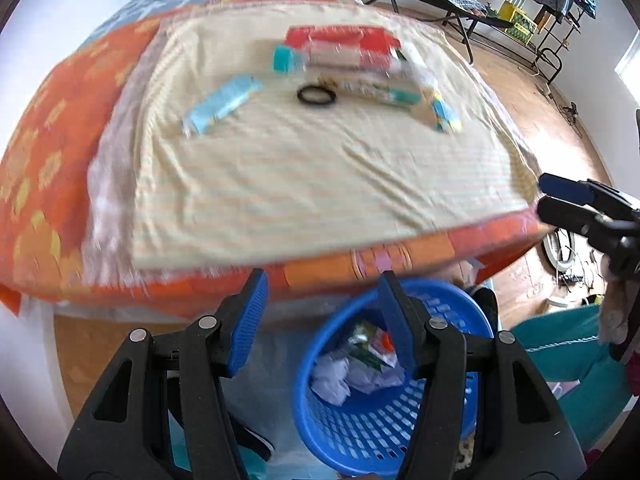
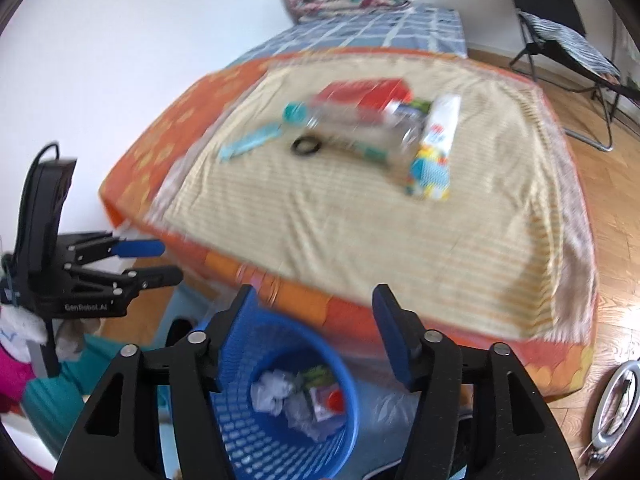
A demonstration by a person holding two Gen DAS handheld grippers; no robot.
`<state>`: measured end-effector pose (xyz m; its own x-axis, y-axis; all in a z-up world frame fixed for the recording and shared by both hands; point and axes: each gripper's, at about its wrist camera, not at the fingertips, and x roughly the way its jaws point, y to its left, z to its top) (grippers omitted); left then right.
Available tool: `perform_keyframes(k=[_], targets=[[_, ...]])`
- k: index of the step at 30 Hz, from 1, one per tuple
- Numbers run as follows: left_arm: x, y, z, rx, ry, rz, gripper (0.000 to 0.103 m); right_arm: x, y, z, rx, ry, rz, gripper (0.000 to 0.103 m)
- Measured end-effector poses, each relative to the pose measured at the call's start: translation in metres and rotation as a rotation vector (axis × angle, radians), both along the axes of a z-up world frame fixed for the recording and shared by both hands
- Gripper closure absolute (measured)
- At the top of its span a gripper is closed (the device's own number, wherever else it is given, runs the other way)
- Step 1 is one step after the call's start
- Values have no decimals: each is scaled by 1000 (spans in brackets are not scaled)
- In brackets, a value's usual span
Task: Collect trash
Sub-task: 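Move both tools back over the bed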
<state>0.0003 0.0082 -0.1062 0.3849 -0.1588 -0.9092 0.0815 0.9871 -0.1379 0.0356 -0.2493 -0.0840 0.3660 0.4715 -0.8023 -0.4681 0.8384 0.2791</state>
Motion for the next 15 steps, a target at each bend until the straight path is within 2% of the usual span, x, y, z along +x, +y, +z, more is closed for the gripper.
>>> perform_keyframes(k=[4,9,15], targets=[[26,13,6,9,-23,28,45,30,-10,11,37,5,-63,42],[57,35,6,-27,-23,62,45,76,-24,17,62,3,-161,41],[93,57,0,44,-42,74,45,122,-31,5,60,47,-230,41]])
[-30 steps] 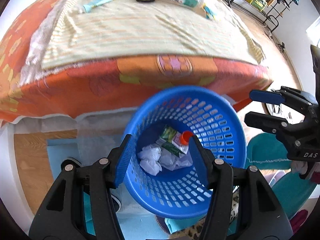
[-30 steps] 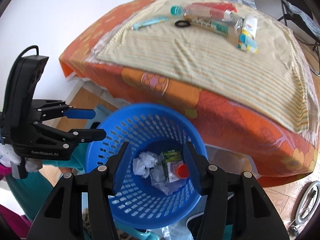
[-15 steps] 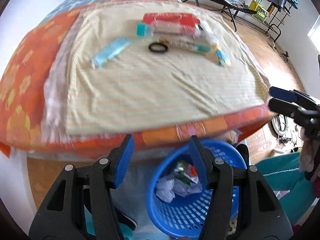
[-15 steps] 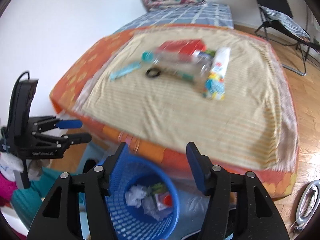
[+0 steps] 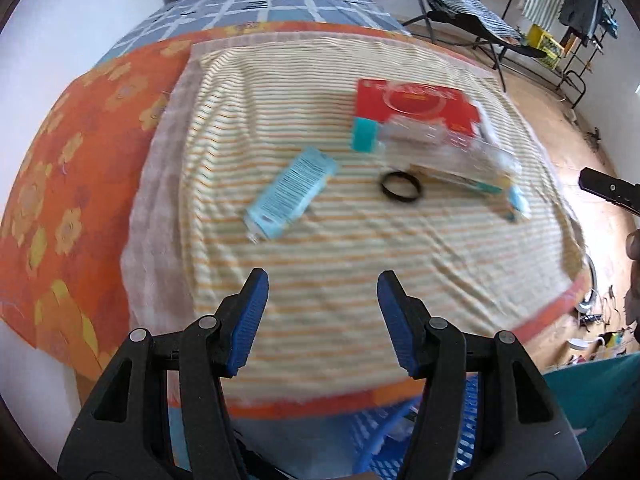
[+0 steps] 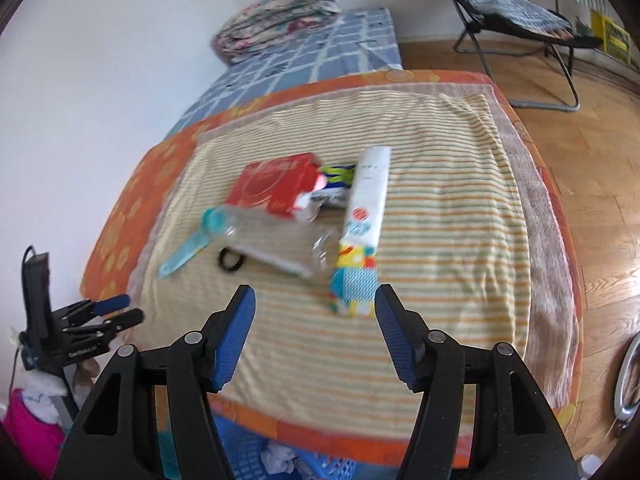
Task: Collect trash
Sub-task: 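Move both tools back over the bed, then grasp the light-blue tube with the left gripper while the right gripper grasps the white tissue packet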
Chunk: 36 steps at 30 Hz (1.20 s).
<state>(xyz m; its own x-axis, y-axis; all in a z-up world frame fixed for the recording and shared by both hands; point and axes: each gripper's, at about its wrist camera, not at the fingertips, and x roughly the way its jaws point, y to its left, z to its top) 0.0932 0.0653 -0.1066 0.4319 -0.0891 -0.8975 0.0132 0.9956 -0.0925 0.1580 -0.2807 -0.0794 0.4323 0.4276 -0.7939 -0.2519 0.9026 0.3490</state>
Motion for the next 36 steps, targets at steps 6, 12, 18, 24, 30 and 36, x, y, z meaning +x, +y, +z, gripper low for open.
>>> perform_keyframes(k=[6,12,18,24,30,36], targets=[[36,17,-20,13,54,12,45,32,6,-13,-5,33,-16,41],[64,30,-36,-5,90,19,45,61,17,-29,10,81,-34,41],[80,31,-44,-18,109,0,45,82,19,-49,12,134,-70,41],[85,18,-55,39,132,-42,45,94,16,-66,43,188,-109,41],[85,16,-56,35,125,-50,57,100,24,-71,7,180,-102,41],[85,9,-55,60,112,-62,60,106,23,-79,13,199,-133,41]])
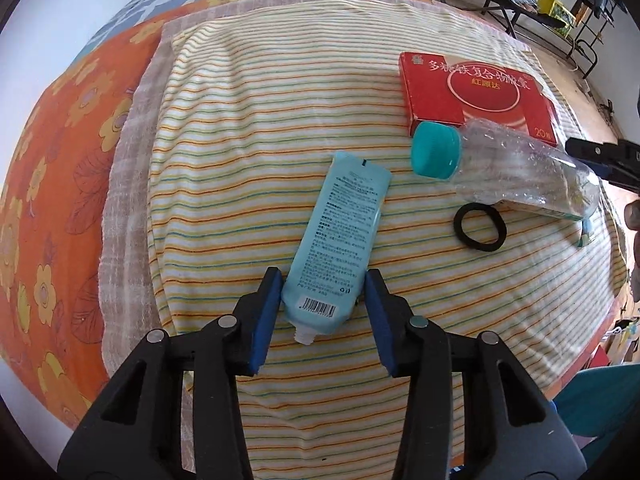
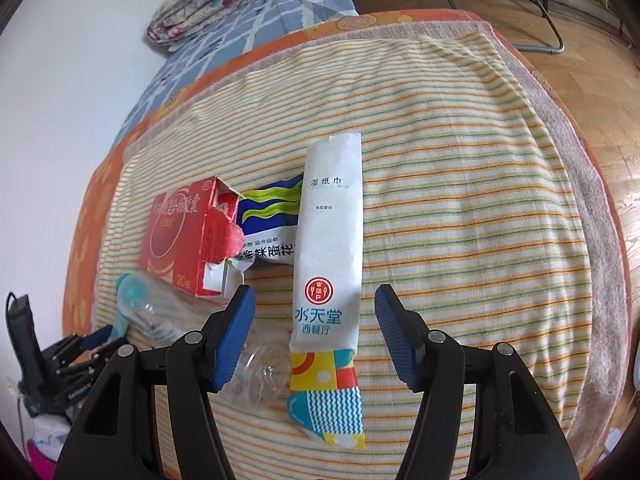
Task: Collect trash
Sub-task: 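Grasp the light-blue tube with the left gripper while the right gripper grasps the white tissue packet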
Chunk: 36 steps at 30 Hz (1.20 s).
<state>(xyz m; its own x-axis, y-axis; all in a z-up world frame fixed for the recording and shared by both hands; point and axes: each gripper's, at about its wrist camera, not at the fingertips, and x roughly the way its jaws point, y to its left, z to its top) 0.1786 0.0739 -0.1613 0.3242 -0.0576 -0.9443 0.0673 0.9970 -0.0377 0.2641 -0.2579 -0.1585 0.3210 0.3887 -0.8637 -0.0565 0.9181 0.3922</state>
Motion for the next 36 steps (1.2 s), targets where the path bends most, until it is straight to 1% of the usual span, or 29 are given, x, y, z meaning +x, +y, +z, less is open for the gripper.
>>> perform_keyframes(k=[3,8,10,11,12,14,16,17,19,21,25,27,36], targets=[[1,-4,0,9,-5,-12,61,3,0,-4,-2,8,-10,41],[-1,-9,2,12,-10,-17,62,3,9,-11,-55,2,20,42],[-3,-8,2,9,-11,-15,62,1,9,-12,-69,-5,27,52],[-4,-9,2,8,-12,-14,62,1,10,-12,-78,-5,33,65],[-5,-9,2,8,-14,-14,62,1,9,-12,-79,-3,38,73],[-5,-11,2,17,-15,-25,62,-1,6,-10,-67,-13,34,74],[-5,-12,1,27,-14,-42,62,-4,3,-9,-63,-19,28,77],[-4,-13,0,30,-9,-37,60,-5,0,-7,-61,-25,28,79],[-1,-11,-1,18,-10,-14,57,-9,-3,-3,-70,-43,28,80],[1,-10,-1,10,-14,-2,57,-12,-6,2,-80,-63,30,81],[4,-8,1,12,-26,20,64,-17,-9,13,-80,-90,36,81],[3,-6,3,12,-35,26,64,-22,-11,19,-80,-106,40,81],[-14,-10,18,-2,-72,-4,66,-44,-17,44,-76,-168,77,81]])
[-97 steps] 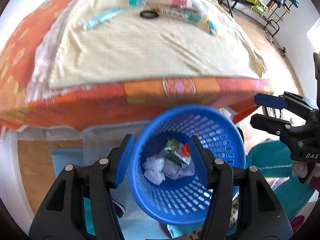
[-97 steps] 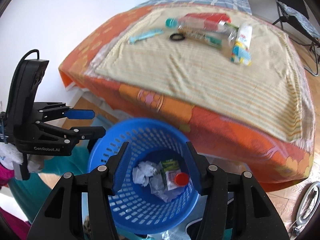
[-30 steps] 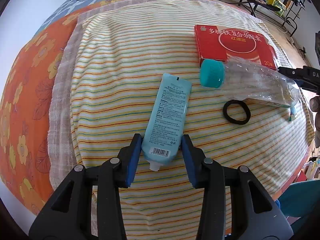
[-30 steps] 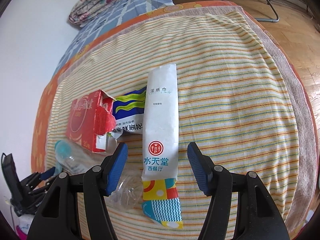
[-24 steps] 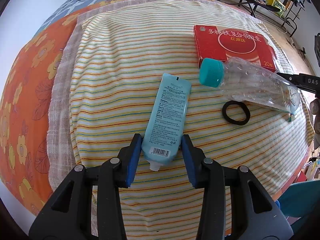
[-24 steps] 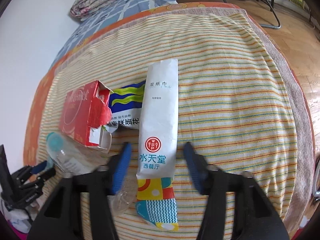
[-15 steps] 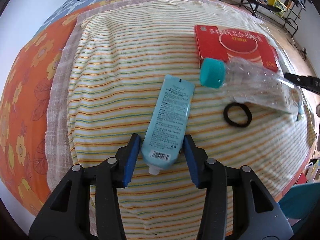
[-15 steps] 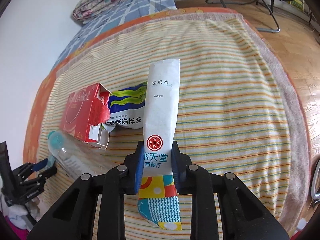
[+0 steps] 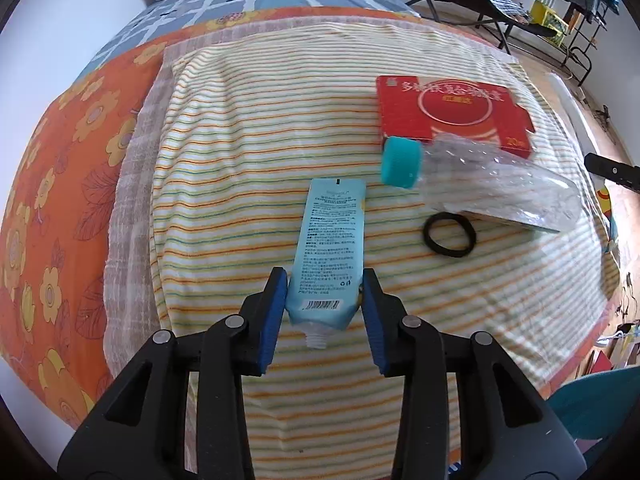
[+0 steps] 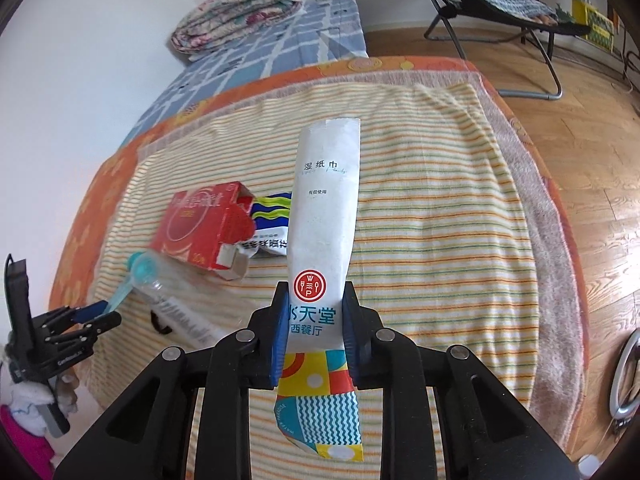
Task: Collect trash
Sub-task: 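Grasp the light-blue tube with the left gripper while the right gripper grasps the white tissue packet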
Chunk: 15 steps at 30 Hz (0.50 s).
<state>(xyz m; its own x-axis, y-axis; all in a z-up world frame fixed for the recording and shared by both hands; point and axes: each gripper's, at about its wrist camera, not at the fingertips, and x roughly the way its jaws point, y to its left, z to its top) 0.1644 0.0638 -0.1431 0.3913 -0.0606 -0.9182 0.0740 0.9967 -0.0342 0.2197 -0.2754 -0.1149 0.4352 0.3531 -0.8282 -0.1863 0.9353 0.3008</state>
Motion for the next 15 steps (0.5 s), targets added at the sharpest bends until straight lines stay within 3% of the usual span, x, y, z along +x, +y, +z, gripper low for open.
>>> perform_keyframes(k=[6,15], targets=[[-1,-13,-18,15,81,-35,64,-13,0,5,-4,-8,23,81],[25,-13,-18,17,67,22,66,-26,7,11,-23,-29,67,81]])
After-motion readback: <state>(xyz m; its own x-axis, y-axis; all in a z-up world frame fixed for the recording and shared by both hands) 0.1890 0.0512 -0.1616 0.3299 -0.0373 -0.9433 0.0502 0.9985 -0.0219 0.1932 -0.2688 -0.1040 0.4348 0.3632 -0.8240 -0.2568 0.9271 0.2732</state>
